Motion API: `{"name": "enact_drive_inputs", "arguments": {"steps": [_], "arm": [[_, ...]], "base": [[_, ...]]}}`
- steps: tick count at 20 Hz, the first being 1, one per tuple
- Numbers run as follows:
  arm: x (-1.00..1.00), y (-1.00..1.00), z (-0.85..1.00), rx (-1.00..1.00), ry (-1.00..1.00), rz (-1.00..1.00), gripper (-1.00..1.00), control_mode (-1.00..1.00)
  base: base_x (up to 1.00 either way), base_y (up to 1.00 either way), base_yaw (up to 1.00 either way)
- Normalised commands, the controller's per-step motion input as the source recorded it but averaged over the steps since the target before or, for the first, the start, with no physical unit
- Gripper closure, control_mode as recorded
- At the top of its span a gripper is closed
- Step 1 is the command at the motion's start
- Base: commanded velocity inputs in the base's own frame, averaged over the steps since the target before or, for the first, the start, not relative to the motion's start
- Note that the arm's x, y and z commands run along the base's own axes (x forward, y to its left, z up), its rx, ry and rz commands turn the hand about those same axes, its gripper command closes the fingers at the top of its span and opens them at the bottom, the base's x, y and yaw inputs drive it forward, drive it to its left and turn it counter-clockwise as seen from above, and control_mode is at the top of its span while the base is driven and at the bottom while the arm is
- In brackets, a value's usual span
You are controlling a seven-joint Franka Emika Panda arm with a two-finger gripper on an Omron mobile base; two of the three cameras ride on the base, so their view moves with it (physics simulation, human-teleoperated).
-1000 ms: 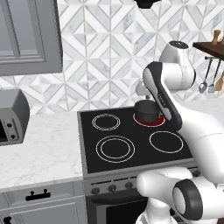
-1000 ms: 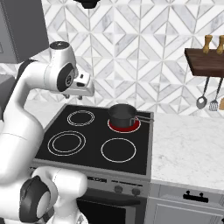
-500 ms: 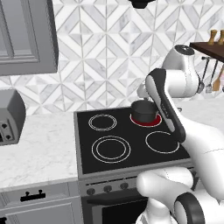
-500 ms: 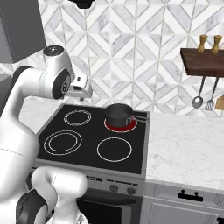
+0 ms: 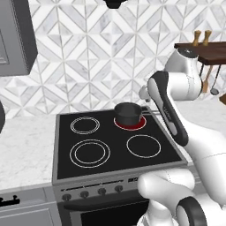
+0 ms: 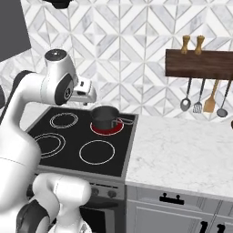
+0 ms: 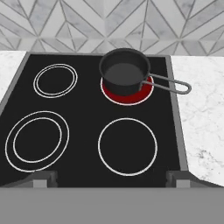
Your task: Turn off the rear right burner of the stove.
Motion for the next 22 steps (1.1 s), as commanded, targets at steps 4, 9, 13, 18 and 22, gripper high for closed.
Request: {"name": "enact_drive_inputs", "arguments": {"steps": [4, 9, 13, 18, 22], "arm": [[0.00, 0.00, 0.00, 0.00, 0.00, 0.00, -1.00, 1.00], [0.00, 0.00, 0.00, 0.00, 0.00, 0.00, -1.00, -1.00], [0.00, 0.00, 0.00, 0.00, 0.00, 0.00, -1.00, -1.00], [-0.21, 0.27, -0.07, -0.04, -0.01, 0.03, -1.00, -1.00], [-0.61, 1.00, -0.48, -0.25, -0.03, 0.17, -1.00, -1.00]], "base": [[-0.12, -0.45, 0.00], [-0.07, -0.24, 0.00], [0.00, 0.00, 0.00], [0.00, 0.00, 0.00], [0.00, 0.00, 0.00]]}}
